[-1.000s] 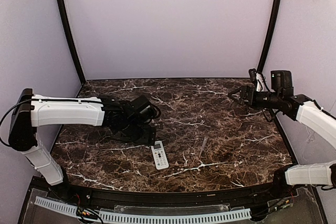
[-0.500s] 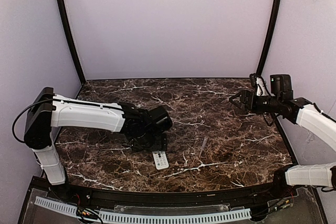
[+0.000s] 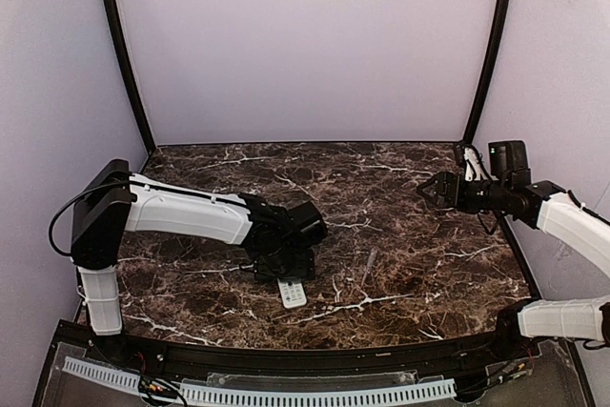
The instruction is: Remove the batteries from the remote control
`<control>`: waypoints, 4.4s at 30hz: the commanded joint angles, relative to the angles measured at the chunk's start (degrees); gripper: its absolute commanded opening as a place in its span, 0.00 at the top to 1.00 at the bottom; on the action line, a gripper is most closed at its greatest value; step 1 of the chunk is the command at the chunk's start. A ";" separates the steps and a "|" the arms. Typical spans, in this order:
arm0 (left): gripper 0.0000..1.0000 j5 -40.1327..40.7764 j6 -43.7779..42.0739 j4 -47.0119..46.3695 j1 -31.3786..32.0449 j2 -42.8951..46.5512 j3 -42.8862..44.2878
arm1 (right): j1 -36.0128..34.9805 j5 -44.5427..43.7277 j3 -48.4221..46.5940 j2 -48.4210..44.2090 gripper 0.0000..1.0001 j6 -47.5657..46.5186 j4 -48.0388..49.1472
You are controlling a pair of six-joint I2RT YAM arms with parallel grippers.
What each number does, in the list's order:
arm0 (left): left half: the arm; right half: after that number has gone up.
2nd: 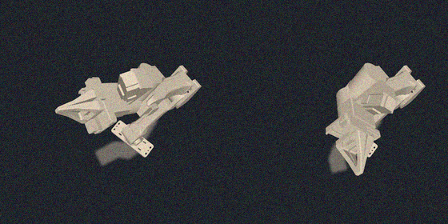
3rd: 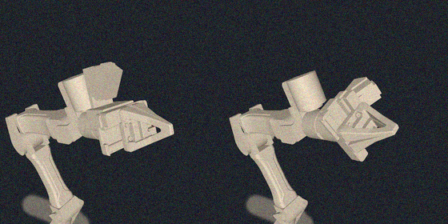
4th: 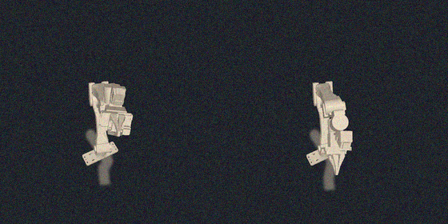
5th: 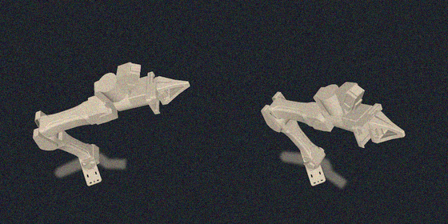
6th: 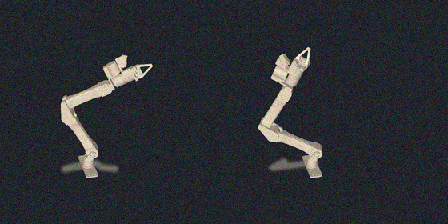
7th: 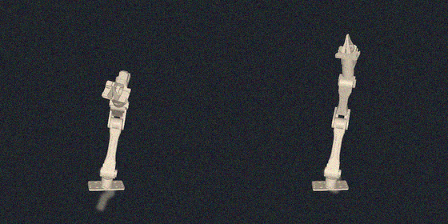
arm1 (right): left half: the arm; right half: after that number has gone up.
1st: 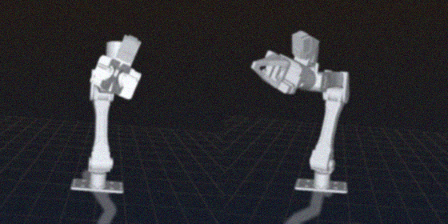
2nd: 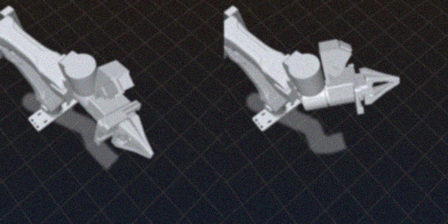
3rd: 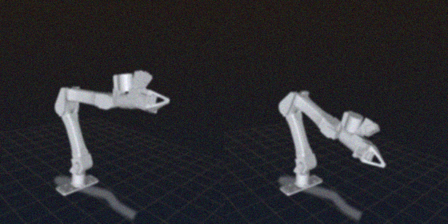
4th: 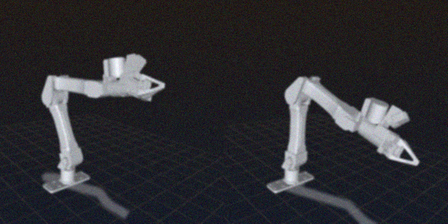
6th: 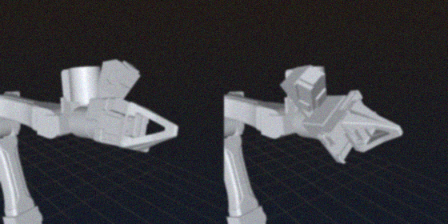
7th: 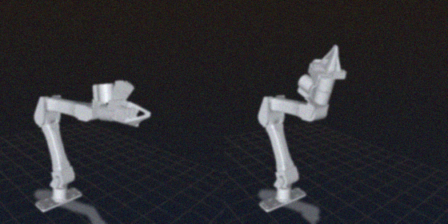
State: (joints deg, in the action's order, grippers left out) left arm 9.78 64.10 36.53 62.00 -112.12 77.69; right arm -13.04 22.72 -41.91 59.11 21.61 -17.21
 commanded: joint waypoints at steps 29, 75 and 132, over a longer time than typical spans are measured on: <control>0.70 -29.26 -25.51 -44.72 -7.33 13.04 -10.37 | -0.50 13.97 3.61 -8.88 0.02 2.73 8.53; 1.00 -46.10 -21.35 -91.04 -10.80 16.81 -10.62 | -30.85 21.94 -6.14 15.91 0.14 10.56 53.31; 0.37 -28.00 -36.34 -38.21 -12.62 23.13 -1.78 | -40.52 -14.35 -27.73 21.37 1.00 -25.75 -1.82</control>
State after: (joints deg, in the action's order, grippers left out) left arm -19.18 27.46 -4.19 49.34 -88.16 73.84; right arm -52.12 11.64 -67.13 79.88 -2.76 -19.35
